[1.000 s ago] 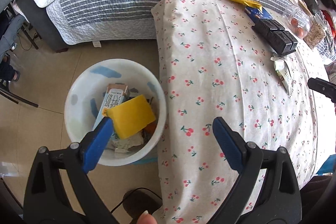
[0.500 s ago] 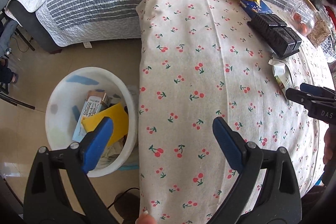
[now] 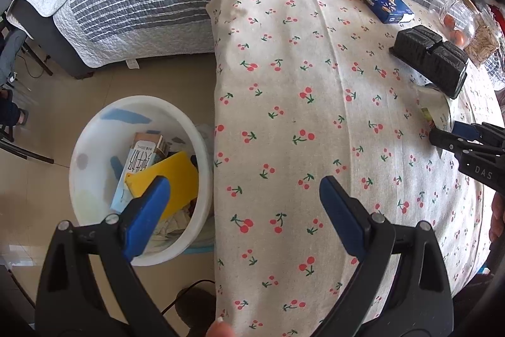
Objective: Collect trash
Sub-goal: 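Reach the right tool to the white snack wrapper and grasp it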
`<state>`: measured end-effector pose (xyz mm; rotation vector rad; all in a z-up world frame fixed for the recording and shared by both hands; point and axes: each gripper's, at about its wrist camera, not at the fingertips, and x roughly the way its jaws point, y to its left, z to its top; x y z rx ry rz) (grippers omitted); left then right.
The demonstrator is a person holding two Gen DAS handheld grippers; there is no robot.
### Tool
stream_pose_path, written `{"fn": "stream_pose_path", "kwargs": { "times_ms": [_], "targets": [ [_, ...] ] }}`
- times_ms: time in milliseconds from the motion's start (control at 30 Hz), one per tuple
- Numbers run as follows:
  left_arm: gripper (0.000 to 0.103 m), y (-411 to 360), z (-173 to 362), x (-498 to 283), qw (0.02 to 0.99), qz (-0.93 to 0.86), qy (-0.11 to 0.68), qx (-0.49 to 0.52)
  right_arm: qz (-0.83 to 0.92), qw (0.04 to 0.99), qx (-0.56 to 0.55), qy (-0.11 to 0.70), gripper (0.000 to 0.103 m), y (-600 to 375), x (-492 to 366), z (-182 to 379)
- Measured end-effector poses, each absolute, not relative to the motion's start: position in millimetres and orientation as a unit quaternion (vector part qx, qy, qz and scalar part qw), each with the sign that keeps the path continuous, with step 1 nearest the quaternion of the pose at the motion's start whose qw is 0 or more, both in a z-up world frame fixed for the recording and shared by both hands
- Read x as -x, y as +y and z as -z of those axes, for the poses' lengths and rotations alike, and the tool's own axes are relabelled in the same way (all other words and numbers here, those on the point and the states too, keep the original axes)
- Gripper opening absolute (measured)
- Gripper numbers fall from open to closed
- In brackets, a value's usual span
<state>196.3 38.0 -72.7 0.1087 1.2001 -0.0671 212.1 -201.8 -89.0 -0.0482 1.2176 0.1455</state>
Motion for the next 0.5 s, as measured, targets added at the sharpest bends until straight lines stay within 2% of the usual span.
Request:
{"fn": "stream_pose_path", "kwargs": {
  "times_ms": [500],
  "targets": [
    [0.095, -30, 59, -207, 0.834, 0.068, 0.546, -0.022, -0.079, 0.814, -0.013, 0.576, 0.043, -280, -148, 49]
  ]
}}
